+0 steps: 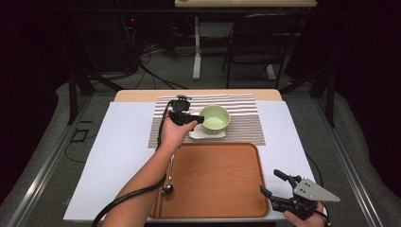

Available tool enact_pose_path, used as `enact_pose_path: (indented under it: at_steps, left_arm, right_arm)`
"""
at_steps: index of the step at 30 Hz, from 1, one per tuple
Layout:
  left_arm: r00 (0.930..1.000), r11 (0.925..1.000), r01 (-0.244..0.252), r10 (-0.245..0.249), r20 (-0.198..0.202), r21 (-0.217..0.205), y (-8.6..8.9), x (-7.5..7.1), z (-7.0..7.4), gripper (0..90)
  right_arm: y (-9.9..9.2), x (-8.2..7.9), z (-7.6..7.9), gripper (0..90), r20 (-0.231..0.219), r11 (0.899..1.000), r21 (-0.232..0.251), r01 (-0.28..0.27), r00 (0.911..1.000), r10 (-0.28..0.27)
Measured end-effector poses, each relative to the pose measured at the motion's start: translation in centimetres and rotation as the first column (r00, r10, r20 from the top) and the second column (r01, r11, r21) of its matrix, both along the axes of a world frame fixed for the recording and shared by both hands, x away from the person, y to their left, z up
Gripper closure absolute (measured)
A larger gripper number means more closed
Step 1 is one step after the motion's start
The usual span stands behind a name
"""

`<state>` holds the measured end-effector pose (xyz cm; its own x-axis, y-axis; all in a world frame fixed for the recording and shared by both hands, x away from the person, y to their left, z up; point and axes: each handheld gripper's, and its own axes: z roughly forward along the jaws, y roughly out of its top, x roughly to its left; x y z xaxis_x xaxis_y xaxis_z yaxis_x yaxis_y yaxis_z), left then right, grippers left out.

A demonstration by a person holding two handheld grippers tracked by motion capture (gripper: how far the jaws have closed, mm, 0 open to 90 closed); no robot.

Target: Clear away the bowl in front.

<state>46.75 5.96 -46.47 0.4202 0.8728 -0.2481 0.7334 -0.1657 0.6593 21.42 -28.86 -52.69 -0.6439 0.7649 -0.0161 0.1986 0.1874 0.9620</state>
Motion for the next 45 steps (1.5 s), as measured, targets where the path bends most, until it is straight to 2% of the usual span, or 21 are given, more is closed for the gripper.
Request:
enact_pose_path:
  at_steps: [11,20,35,45]
  left_arm:
    - [0.9992,0.9992,-0.039,0.039,-0.01,-0.013,-0.9,1.5,-0.3,35.2]
    - [0.9966,0.9967,-0.076,0.076,-0.032,-0.028,-1.3,2.4,-1.4,35.2]
    - [0.9946,0.9951,-0.095,0.094,-0.043,-0.025,-2.3,3.4,-3.9,40.5]
    - [0.996,0.9965,-0.084,0.084,-0.033,0.008,-3.1,3.8,-5.3,42.0]
  right_arm:
    - [0.0,0.0,0.0,26.3,0.0,1.0,0.0,-0.002,1.0,0.002]
    - [0.0,0.0,0.0,26.3,0.0,1.0,0.001,-0.005,1.0,0.005]
    - [0.0,0.0,0.0,26.3,0.001,1.0,0.002,-0.008,1.0,0.008]
    - [0.0,0.0,0.0,26.3,0.0,1.0,0.003,-0.01,0.9999,0.01]
